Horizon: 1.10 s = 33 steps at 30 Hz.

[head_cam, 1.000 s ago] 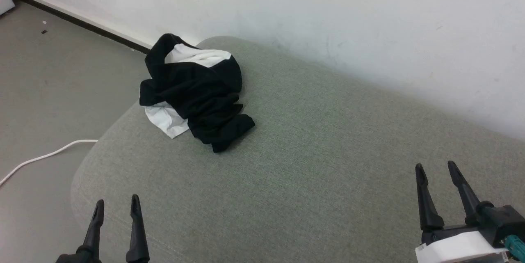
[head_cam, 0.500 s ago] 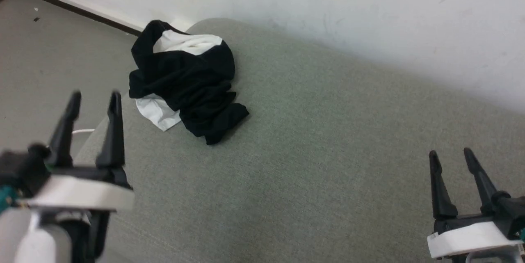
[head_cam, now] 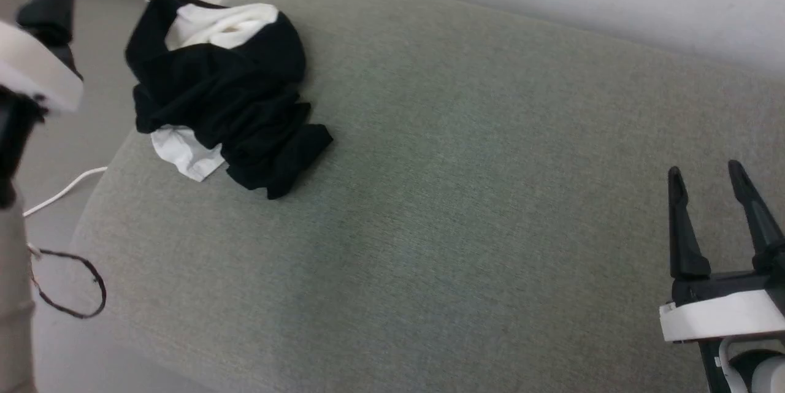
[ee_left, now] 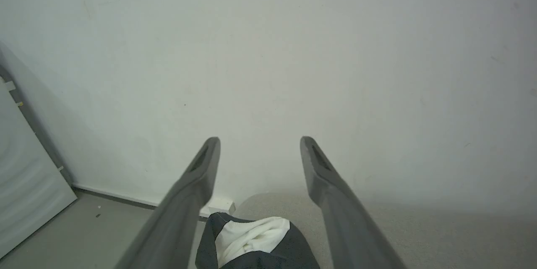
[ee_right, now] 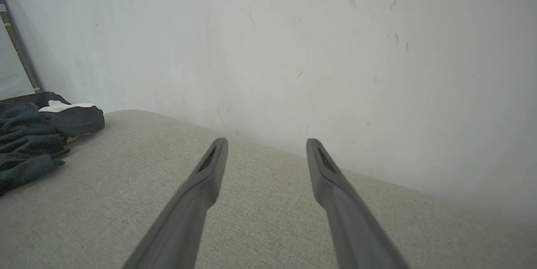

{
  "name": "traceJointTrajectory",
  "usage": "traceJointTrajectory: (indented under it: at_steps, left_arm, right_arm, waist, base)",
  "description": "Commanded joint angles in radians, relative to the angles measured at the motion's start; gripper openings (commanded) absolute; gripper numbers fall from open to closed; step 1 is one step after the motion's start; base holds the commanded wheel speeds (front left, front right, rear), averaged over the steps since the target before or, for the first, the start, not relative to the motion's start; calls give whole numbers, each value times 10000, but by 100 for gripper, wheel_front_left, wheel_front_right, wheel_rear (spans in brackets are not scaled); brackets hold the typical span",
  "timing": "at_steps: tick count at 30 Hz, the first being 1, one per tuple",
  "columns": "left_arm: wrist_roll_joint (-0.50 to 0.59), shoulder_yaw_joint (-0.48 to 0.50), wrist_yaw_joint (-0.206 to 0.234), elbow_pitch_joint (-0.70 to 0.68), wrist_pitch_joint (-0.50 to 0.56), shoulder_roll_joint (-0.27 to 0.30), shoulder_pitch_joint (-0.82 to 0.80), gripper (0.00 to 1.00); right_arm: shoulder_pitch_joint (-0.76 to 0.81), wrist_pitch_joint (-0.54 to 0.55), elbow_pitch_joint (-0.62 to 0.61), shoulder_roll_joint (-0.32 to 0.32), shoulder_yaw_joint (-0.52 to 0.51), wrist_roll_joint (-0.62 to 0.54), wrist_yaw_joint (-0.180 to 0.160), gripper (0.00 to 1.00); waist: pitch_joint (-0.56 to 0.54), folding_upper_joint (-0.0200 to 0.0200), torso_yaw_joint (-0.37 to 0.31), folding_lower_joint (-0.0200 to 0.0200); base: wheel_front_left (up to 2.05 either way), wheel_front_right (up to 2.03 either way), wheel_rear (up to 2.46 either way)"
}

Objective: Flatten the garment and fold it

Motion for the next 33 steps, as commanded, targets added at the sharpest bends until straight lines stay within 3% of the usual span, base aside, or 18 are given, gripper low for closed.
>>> traceJointTrajectory:
  at_steps: [1, 6, 11, 25, 33]
  left_arm:
    - [-92, -18, -66, 240, 127, 115, -231, 100]
    - [-328, -321, -213, 1873, 863, 811, -1174, 100]
    - [-742, -699, -291, 3012, 1251, 1160, -1643, 100]
    - [-1667, -2728, -326, 4570, 2135, 2392, -1513, 100]
    - [-1690, -2846, -64, 5609, 2308, 2277, -1528, 100]
  right_arm:
    - [-151, 49, -111, 17, -24, -74, -11, 100]
    - [-347, 301, -602, 17, -112, -307, -11, 100]
    - [-521, 583, -1165, 17, -240, -539, -11, 100]
    - [-519, 1086, -2202, 17, -572, -841, -11, 100]
    - [-313, 1287, -2591, 17, -658, -912, -11, 100]
  waist:
    - [696, 0, -606, -3]
    - [1328, 0, -1041, -3]
    - [2014, 0, -1369, -3]
    - [3267, 0, -1888, -3]
    - [3435, 0, -1974, -3]
  base:
    - [0, 0, 0]
    - [0, 0, 0]
    - [0, 0, 0]
    - [0, 0, 0]
    - [0, 0, 0]
